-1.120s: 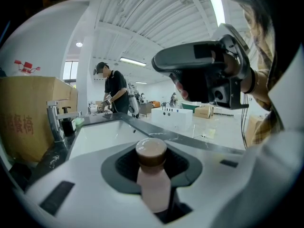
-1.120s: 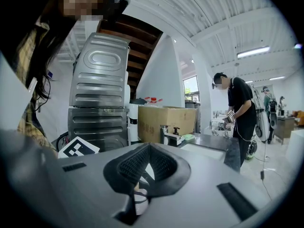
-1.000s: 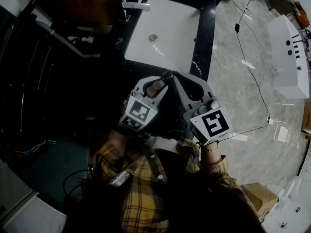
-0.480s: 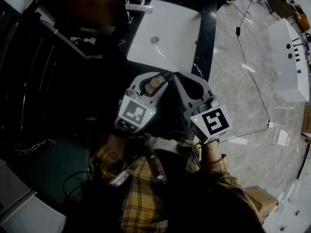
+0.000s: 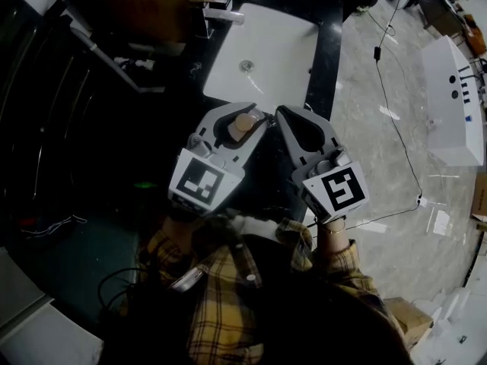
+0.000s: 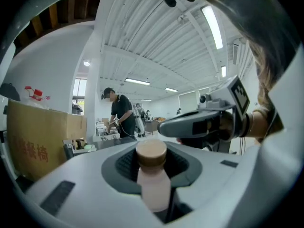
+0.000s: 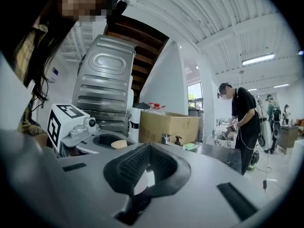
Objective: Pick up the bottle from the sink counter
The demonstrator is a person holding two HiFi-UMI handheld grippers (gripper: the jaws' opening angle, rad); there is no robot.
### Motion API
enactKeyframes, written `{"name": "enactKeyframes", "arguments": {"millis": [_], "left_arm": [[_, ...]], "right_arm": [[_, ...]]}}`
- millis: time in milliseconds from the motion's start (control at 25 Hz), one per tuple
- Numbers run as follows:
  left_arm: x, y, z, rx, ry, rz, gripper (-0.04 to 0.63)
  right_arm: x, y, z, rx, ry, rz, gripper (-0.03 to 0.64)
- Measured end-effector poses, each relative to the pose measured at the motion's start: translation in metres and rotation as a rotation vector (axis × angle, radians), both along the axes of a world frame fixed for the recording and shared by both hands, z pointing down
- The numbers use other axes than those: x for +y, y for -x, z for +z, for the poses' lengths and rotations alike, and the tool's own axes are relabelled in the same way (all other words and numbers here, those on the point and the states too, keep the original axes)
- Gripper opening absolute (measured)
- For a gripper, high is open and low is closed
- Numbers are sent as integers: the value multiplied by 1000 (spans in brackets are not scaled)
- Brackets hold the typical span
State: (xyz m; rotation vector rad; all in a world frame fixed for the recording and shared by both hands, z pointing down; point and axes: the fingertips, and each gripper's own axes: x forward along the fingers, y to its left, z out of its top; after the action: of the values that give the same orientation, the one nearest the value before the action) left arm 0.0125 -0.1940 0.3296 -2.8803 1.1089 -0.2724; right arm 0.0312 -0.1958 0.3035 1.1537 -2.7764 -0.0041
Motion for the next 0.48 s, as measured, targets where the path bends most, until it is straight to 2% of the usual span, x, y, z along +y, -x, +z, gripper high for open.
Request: {"name": "enactKeyframes", "arguments": {"millis": [480], "left_arm": [[11,39,-50,63,-27,-87,117]], "right_arm": [[4,24,-24,-27,-45,-52,15]]}}
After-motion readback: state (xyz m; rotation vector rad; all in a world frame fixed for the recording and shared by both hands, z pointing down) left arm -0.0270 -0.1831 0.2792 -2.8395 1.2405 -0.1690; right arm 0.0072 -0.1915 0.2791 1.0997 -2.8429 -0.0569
